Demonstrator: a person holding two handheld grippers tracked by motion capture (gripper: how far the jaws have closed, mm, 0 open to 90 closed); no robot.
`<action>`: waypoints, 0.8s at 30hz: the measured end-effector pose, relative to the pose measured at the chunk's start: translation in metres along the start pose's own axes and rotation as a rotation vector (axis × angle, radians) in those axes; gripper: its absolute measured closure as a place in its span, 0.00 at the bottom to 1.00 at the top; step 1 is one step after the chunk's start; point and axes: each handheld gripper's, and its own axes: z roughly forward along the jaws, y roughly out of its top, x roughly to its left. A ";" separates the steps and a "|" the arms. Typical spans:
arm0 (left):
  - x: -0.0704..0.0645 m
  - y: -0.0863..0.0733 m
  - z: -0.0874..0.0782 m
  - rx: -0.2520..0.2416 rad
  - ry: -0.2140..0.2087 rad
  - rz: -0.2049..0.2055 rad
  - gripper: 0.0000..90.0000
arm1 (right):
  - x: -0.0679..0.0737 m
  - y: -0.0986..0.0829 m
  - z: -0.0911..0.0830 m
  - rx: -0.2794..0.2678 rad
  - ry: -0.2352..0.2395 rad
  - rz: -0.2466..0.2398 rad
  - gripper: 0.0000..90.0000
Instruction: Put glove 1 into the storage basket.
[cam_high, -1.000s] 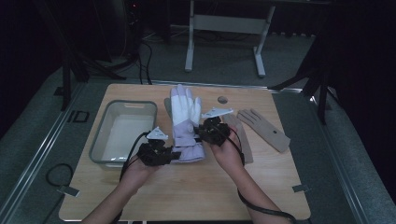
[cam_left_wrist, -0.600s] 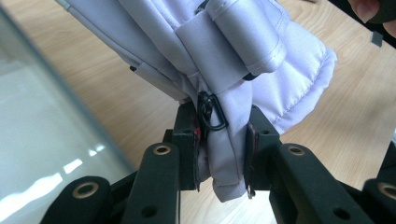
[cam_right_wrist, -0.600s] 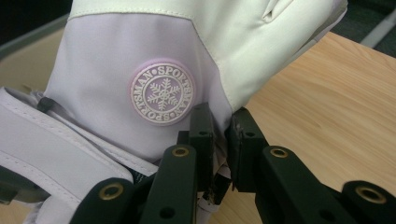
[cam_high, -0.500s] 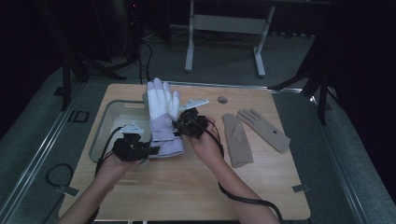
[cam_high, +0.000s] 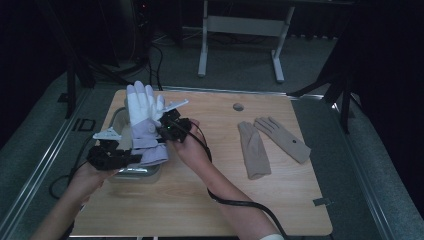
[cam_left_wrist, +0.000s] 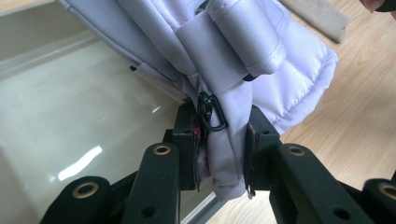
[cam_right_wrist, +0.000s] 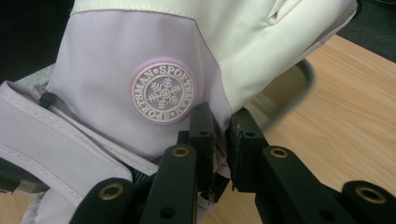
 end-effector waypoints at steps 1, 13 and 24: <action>0.004 -0.002 -0.002 0.003 0.003 -0.007 0.79 | 0.002 0.002 0.004 0.001 0.005 0.003 0.90; 0.037 -0.025 0.004 0.071 0.007 -0.076 0.79 | 0.015 0.009 0.060 0.084 0.036 0.010 0.90; 0.036 -0.035 0.015 0.108 0.003 -0.120 0.71 | 0.012 -0.007 0.078 0.161 0.063 0.066 0.90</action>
